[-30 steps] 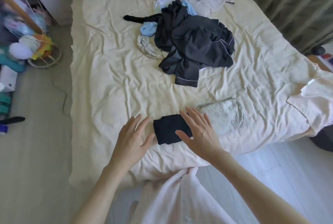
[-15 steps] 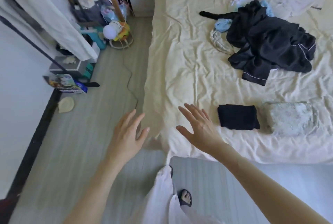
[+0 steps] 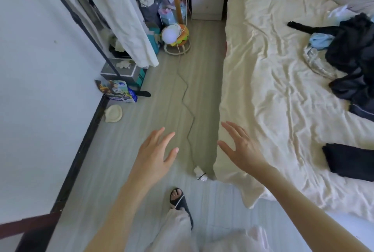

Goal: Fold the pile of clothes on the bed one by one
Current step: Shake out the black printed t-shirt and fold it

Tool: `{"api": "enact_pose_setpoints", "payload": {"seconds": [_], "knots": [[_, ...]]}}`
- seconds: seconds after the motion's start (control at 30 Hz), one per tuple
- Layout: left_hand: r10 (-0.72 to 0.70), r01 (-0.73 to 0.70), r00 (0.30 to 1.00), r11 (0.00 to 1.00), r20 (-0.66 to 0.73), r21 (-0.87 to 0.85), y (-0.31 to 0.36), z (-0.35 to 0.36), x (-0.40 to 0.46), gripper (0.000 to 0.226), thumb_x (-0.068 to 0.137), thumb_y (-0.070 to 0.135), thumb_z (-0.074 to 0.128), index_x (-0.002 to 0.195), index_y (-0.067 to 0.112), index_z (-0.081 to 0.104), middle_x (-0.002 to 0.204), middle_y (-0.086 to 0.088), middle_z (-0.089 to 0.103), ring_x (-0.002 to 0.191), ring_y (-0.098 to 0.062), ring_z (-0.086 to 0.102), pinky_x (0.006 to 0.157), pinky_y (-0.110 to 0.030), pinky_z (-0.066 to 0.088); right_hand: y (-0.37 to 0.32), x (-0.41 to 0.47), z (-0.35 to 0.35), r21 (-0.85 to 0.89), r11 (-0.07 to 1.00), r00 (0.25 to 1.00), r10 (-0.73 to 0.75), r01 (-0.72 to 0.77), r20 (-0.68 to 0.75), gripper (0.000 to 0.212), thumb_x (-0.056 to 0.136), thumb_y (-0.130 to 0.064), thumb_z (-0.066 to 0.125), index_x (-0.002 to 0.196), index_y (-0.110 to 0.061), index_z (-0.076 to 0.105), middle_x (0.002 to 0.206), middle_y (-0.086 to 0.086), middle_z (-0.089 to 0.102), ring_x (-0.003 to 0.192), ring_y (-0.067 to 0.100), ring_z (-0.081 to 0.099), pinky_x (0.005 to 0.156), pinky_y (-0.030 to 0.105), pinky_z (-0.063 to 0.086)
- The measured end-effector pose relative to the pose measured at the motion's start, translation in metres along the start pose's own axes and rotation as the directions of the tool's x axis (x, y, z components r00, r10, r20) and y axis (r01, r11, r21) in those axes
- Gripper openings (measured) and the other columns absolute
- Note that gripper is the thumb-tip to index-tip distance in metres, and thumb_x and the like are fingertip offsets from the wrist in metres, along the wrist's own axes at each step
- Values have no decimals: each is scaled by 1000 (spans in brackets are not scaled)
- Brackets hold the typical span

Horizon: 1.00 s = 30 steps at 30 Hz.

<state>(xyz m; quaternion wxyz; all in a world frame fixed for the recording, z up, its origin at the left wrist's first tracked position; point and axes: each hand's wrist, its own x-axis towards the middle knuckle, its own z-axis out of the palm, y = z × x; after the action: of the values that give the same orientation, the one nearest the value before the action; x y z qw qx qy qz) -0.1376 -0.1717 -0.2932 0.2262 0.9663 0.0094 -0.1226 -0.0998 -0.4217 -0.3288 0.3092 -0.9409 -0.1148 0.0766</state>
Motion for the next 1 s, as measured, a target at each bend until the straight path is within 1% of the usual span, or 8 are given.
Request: {"api": "enact_pose_setpoints", "payload": {"seconds": [0.07, 0.2, 0.27, 0.4, 0.6, 0.77, 0.9, 1.0], "knots": [[-12, 12, 1000, 1000, 8, 5, -30, -25, 11, 50, 97, 39, 45, 144, 25, 36, 155, 0, 23, 144, -16, 14, 115, -33, 17, -27, 19, 16, 20, 999, 999, 24, -25, 31, 57, 90, -30, 61, 140, -9, 43, 142, 12, 46, 133, 30, 40, 109, 47, 34], [-16, 15, 1000, 1000, 26, 5, -68, -59, 41, 50, 97, 39, 44, 144, 24, 36, 155, 0, 22, 144, -16, 14, 115, -35, 18, -64, 53, 31, 9, 999, 999, 41, -41, 29, 57, 90, -29, 62, 140, -8, 44, 141, 13, 46, 133, 31, 40, 110, 44, 32], [8, -8, 1000, 1000, 30, -1, -76, -69, 58, 51, 97, 39, 44, 144, 24, 36, 155, 0, 23, 144, -16, 15, 115, -36, 19, -74, 71, 31, -19, 999, 999, 37, -36, 21, 57, 91, -30, 61, 140, -8, 43, 142, 13, 45, 134, 31, 39, 111, 42, 31], [70, -69, 997, 998, 40, -12, -76, -77, 95, 51, 97, 40, 44, 144, 24, 36, 155, -1, 24, 144, -18, 15, 116, -38, 19, -80, 107, 23, -62, 998, 1000, 18, -18, 1, 58, 92, -35, 57, 142, -11, 40, 145, 11, 42, 137, 29, 35, 113, 44, 28], [136, -136, 988, 991, 70, 1, -68, -82, 163, 52, 96, 42, 43, 145, 24, 34, 156, -2, 22, 145, -20, 13, 117, -39, 17, -67, 174, 10, -89, 996, 999, 9, -12, -32, 60, 93, -40, 51, 145, -14, 35, 149, 9, 37, 140, 27, 30, 115, 47, 25], [122, -123, 991, 992, 55, 17, -54, -93, 244, 53, 96, 42, 43, 145, 26, 32, 156, -1, 21, 145, -19, 13, 116, -37, 14, -43, 251, -13, -111, 994, 999, -11, 7, -33, 60, 94, -43, 48, 147, -18, 32, 152, 5, 32, 143, 22, 23, 118, 45, 12], [133, -133, 991, 991, 33, 0, -26, -106, 317, 53, 96, 41, 44, 145, 25, 33, 156, -1, 22, 145, -20, 13, 116, -37, 14, -20, 313, -49, -142, 990, 998, -23, 14, -62, 61, 94, -43, 49, 147, -18, 31, 153, 5, 31, 144, 23, 21, 118, 44, 8], [168, -168, 985, 986, 25, -10, -1, -118, 374, 53, 96, 41, 44, 145, 26, 33, 156, 0, 22, 145, -20, 14, 116, -37, 14, -2, 360, -80, -193, 981, 997, 5, -19, -76, 61, 95, -44, 48, 148, -20, 29, 154, 4, 28, 145, 22, 17, 119, 44, 5]]}}
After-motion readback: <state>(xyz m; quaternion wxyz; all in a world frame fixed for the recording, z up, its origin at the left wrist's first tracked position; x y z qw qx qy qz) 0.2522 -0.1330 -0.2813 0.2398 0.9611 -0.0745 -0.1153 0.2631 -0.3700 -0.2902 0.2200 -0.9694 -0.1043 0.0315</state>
